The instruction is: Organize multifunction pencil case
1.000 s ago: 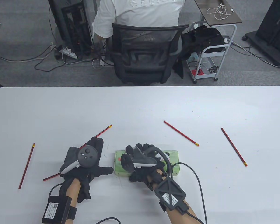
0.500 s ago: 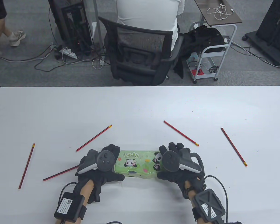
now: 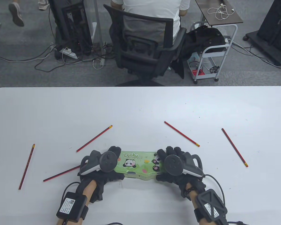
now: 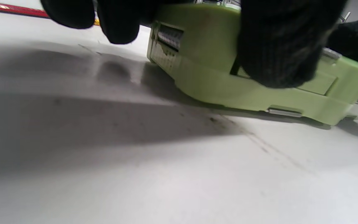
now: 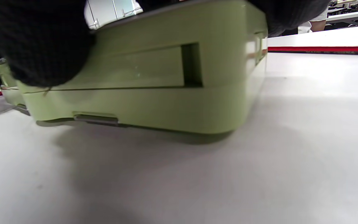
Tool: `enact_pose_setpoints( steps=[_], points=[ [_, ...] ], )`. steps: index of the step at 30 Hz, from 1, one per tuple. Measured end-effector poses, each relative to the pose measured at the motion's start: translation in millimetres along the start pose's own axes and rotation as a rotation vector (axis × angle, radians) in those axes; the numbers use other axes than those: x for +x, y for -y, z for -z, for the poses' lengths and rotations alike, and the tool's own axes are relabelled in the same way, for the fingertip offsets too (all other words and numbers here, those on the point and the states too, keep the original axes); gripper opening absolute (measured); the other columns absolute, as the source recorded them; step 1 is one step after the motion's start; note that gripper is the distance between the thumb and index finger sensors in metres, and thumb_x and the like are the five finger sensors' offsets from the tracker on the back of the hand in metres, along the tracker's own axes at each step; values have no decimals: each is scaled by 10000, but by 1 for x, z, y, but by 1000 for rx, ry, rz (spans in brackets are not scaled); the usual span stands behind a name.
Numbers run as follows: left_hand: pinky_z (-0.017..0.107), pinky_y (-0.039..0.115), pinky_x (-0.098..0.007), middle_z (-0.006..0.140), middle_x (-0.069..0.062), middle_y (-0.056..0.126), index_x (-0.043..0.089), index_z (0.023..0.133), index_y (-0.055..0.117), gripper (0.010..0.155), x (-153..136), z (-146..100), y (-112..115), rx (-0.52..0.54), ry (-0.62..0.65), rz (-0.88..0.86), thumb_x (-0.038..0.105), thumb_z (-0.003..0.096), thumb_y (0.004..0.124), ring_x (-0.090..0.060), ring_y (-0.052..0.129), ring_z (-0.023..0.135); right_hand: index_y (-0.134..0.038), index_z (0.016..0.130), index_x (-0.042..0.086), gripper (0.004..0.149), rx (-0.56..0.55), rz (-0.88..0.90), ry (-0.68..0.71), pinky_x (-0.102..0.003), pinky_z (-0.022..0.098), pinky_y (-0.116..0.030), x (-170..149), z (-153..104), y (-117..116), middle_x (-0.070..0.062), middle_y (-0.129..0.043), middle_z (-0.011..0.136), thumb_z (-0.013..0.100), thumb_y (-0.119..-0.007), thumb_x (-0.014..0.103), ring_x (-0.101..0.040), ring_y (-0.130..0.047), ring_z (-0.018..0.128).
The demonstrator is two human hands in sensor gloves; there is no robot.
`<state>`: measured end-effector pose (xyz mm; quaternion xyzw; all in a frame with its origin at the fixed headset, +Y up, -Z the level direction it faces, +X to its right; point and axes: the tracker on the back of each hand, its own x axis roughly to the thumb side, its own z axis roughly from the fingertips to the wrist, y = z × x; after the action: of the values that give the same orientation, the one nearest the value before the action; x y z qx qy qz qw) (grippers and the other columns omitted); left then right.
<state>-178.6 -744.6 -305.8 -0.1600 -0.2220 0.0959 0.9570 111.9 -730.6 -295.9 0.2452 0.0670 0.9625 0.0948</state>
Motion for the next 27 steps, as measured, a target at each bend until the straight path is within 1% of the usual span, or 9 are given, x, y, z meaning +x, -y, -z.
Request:
enact_pose_setpoints(
  steps=[3,6,9,12,14,16,20,22,27],
  points=[
    [728,597,-695,1221,-273,431,56,1148,325,1088,1,-2,-2,-10,-11,18,531,378,931,-459,688,1069,-483,1120,75,973,-9,22,11,-735,670,-592,-1,1,0,-369,-494,1093,408,-834,637,-696,-568,936],
    [731,599,-692,1221,-267,439,54,1147,318,1098,1,-4,-3,-11,-22,74,531,376,939,-453,697,1068,-536,1107,70,915,-48,125,14,-727,668,-612,-5,-1,5,-357,-547,1086,443,-790,647,-680,-606,932],
    [738,559,-708,1231,-257,403,62,1153,286,1088,-2,-5,-7,-69,-20,30,545,395,900,-478,639,1096,-561,1100,69,894,-32,236,12,-733,669,-585,-14,0,7,-361,-530,1091,450,-783,641,-687,-565,940],
    [732,501,-751,1249,-260,310,119,1175,283,1061,-10,-9,-14,-125,-13,-120,576,406,854,-555,521,1119,-586,1093,58,880,-31,336,8,-758,657,-571,-19,0,10,-380,-523,1091,448,-784,622,-717,-539,933],
    [721,504,-762,1258,-230,322,222,1172,362,948,-17,-11,-18,-65,10,-194,582,430,830,-570,504,1118,-597,1088,48,878,-25,400,4,-778,651,-545,-22,-1,13,-390,-515,1088,439,-794,605,-741,-503,929],
    [712,515,-762,1255,-191,418,248,1126,547,786,-22,-12,-22,3,6,-314,546,454,826,-565,541,1106,-592,1085,22,890,-20,444,-8,-791,648,-511,-25,-4,15,-397,-500,1088,433,-797,593,-748,-468,931],
    [696,562,-748,1203,-172,633,247,1088,640,712,-24,-10,-27,56,-34,-388,545,463,806,-547,655,1066,-594,1075,3,834,-138,495,-33,-784,648,-514,-31,-16,29,-401,-530,1066,463,-773,540,-713,-503,938],
    [690,577,-741,1173,-179,696,236,1075,673,699,-26,-7,-32,63,-72,-430,556,466,794,-544,691,1045,-565,1083,-7,833,-234,495,-44,-777,649,-528,-33,-25,37,-391,-541,1064,475,-773,522,-699,-536,935],
    [669,631,-710,1049,-167,861,193,1025,750,617,-28,10,-52,54,-225,-488,518,501,771,-505,806,971,-485,1104,-12,868,-385,357,-46,-770,655,-525,-31,-39,50,-378,-509,1074,478,-769,519,-685,-530,945]
  ],
)
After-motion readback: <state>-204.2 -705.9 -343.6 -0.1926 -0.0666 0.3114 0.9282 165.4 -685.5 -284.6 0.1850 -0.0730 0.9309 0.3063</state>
